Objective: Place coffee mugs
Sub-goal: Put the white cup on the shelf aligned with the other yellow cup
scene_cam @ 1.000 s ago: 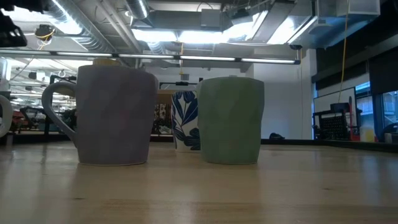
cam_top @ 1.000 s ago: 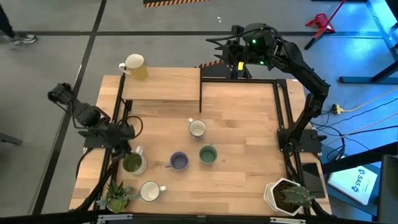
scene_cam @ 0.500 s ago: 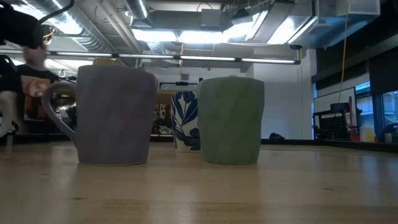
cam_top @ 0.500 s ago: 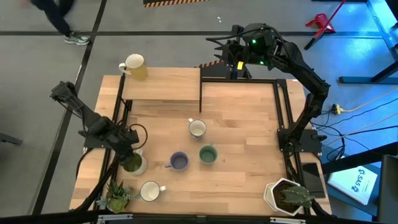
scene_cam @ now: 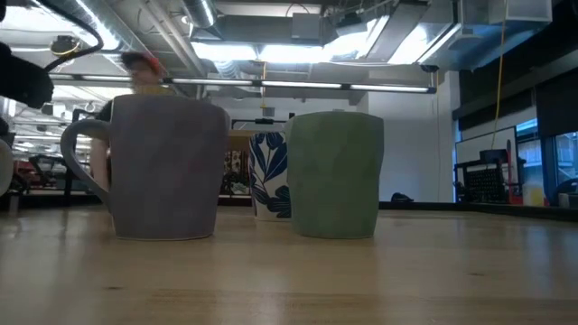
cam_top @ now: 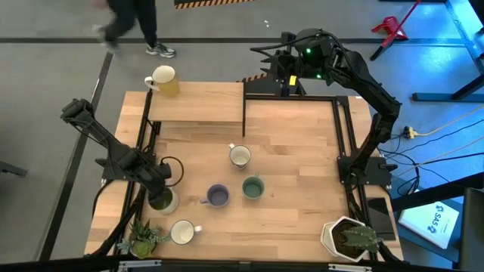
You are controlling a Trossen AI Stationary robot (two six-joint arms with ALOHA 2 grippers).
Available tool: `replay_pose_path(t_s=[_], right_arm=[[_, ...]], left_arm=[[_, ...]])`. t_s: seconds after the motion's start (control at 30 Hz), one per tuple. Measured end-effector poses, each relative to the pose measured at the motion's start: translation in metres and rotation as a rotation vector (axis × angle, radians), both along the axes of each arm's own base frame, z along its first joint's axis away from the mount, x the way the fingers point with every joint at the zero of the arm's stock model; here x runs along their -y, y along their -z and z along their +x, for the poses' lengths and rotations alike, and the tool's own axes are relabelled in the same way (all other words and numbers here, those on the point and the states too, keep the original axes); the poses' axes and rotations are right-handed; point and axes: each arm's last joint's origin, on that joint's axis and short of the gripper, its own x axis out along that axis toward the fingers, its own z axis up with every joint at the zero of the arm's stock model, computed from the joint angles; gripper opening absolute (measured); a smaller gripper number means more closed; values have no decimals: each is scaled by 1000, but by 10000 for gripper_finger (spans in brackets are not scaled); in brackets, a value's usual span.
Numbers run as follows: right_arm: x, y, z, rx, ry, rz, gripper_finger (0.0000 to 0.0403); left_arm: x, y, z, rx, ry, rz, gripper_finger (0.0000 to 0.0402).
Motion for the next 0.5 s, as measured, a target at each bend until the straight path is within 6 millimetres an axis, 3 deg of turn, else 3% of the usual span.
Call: replay_pose_path(t_s=[0.13,0.3,0.5], right_arm=[[0,0,0,-1,0,0,86],[0,0,0,-1,-1,0,86],[0,0,0,-11,-13,-22,86]], left_arm=[[1,0,2,-10,-71,-20,134],[-1,1,1,-29,-204,-7,27],[-3,1,4,11,-369,8,16]])
